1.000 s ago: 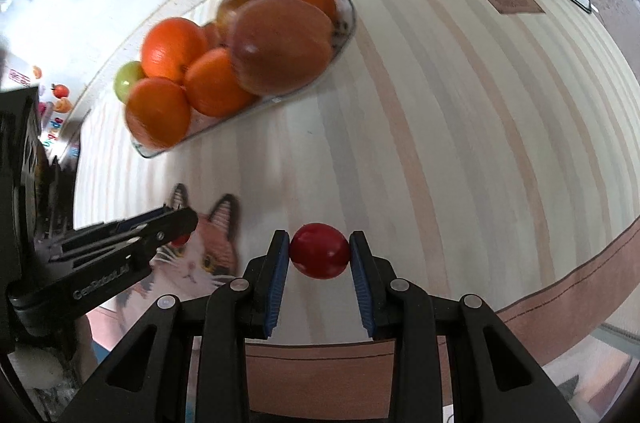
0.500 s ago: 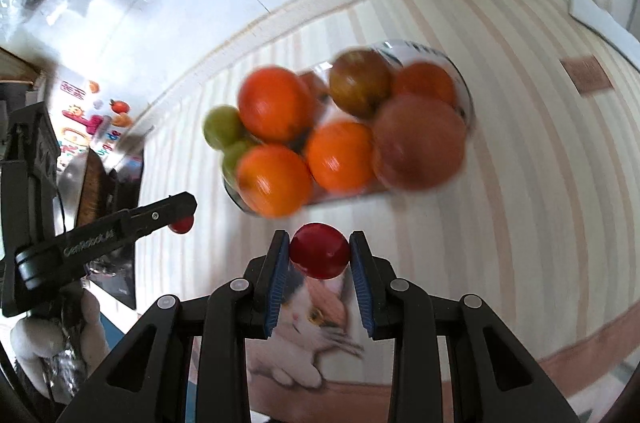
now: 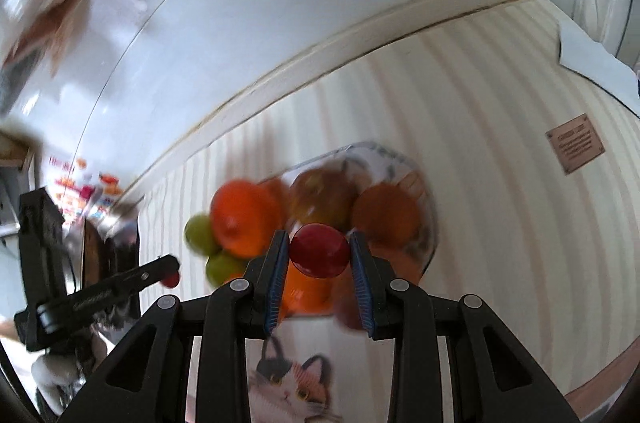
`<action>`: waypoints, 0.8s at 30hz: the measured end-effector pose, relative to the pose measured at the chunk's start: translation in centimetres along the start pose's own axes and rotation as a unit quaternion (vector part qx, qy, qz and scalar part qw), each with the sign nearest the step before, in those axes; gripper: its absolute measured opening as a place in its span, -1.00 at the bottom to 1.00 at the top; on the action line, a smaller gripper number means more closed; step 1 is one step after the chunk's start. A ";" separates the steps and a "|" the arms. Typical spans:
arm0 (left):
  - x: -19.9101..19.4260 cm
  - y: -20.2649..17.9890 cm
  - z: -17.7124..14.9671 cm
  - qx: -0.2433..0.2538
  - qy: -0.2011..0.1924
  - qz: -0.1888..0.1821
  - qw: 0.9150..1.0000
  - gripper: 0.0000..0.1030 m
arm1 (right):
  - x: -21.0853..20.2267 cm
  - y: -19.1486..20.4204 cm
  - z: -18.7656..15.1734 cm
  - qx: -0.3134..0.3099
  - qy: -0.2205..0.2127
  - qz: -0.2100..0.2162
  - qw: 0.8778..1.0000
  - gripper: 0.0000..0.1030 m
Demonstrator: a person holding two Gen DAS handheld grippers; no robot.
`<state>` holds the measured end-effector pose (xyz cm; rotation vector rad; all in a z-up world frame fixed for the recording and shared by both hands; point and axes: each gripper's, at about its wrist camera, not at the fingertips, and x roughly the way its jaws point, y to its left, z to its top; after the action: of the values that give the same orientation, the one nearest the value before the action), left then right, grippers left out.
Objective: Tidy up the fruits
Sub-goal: 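Carry both cherry tomatoes onto the floral plate and release them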
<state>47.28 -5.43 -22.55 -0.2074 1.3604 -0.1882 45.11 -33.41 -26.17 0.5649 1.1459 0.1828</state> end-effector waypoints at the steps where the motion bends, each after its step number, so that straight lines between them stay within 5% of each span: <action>1: 0.3 -0.9 0.9 0.006 0.005 -0.007 1.000 -0.54 | 0.3 -0.5 0.8 0.003 0.001 -0.001 1.000 -0.35; 9: 6.3 -3.9 7.0 0.039 0.088 -0.032 0.995 -0.54 | 4.6 -2.5 5.5 0.017 0.045 -0.004 0.999 -0.35; 13: 10.1 -4.5 8.9 0.051 0.132 -0.014 0.990 -0.54 | 6.8 -3.3 6.4 0.018 0.071 -0.011 0.997 -0.35; 18: 12.8 -5.1 9.1 0.067 0.160 0.010 0.985 -0.54 | 8.0 -3.8 6.5 0.026 0.083 -0.012 0.996 -0.35; 24: 11.8 -4.9 7.8 0.061 0.161 -0.003 0.985 -0.53 | 7.0 -1.9 5.4 0.005 0.093 0.026 0.995 -0.35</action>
<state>57.20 -12.82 -30.99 -0.0792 1.6643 -0.3196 52.60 -33.84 -31.21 0.5950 1.3148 0.2794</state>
